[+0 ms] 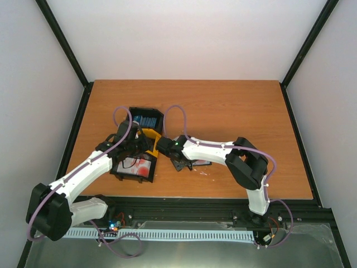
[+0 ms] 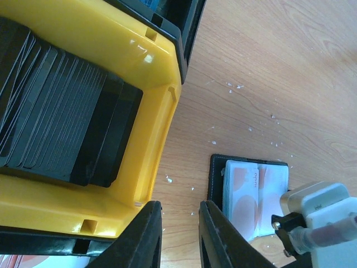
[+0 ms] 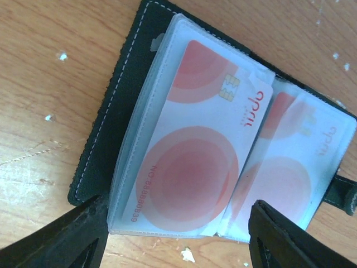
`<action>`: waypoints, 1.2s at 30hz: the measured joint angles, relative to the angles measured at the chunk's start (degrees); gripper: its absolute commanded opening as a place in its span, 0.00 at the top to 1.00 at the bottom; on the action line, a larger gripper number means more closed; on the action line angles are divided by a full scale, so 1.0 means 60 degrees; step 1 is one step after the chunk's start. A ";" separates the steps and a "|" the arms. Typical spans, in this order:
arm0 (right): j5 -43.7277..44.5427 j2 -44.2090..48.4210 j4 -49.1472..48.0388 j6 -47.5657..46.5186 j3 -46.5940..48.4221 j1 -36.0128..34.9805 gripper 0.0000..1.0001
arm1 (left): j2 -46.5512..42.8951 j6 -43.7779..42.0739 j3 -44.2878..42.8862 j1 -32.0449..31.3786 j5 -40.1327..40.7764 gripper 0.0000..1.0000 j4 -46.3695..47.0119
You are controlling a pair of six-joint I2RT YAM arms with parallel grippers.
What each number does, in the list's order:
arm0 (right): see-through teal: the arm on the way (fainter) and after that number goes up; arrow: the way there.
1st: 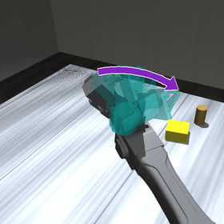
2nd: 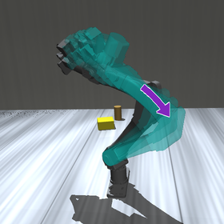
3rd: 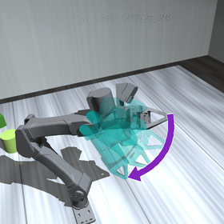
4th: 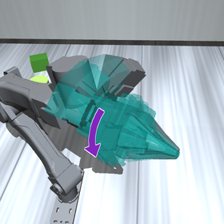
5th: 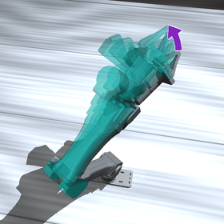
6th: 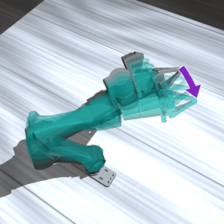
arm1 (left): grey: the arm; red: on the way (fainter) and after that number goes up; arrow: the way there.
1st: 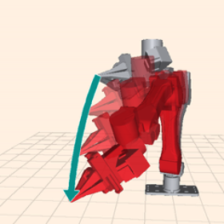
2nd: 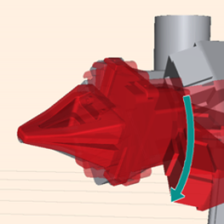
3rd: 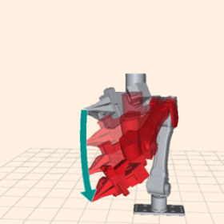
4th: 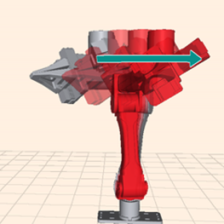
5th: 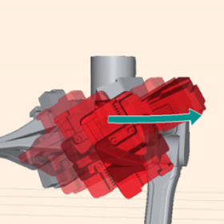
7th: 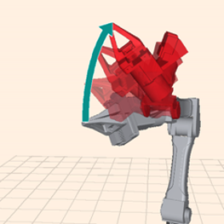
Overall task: Put the credit cards into the card holder
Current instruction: Insert the credit card into the card holder.
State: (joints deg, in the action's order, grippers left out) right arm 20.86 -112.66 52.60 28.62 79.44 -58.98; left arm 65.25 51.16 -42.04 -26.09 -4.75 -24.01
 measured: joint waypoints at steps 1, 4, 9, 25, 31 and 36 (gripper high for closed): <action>0.0051 0.0022 0.0055 0.0029 0.0000 0.0000 0.32 | 0.0015 -0.0004 0.0000 0.0000 -0.0004 0.79 0.0000; 0.0208 0.0138 0.0160 0.0109 0.0000 0.0000 0.33 | 0.0040 -0.0004 0.0000 0.0000 -0.0036 0.79 0.0000; 0.0492 0.0481 0.0342 0.0244 0.0004 0.0000 0.34 | 0.0047 -0.0007 0.0000 0.0000 -0.0073 0.79 0.0000; 0.0914 0.0634 0.0656 0.0423 -0.0084 0.0000 0.38 | 0.0361 -0.0193 0.0000 0.0000 -0.0423 0.79 0.0124; 0.0958 0.0805 0.0718 0.0452 -0.0597 0.0000 0.49 | 0.0441 -0.0280 0.0000 0.0000 -0.0499 0.78 0.0182; 0.1118 0.0860 0.0732 0.0386 -0.0860 0.0000 0.50 | 0.0492 -0.0339 0.0000 0.0000 -0.0503 0.78 0.0211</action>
State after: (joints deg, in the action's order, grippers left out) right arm 27.57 -107.50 56.99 30.94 74.28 -58.98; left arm 68.20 49.12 -42.04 -26.09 -7.77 -22.74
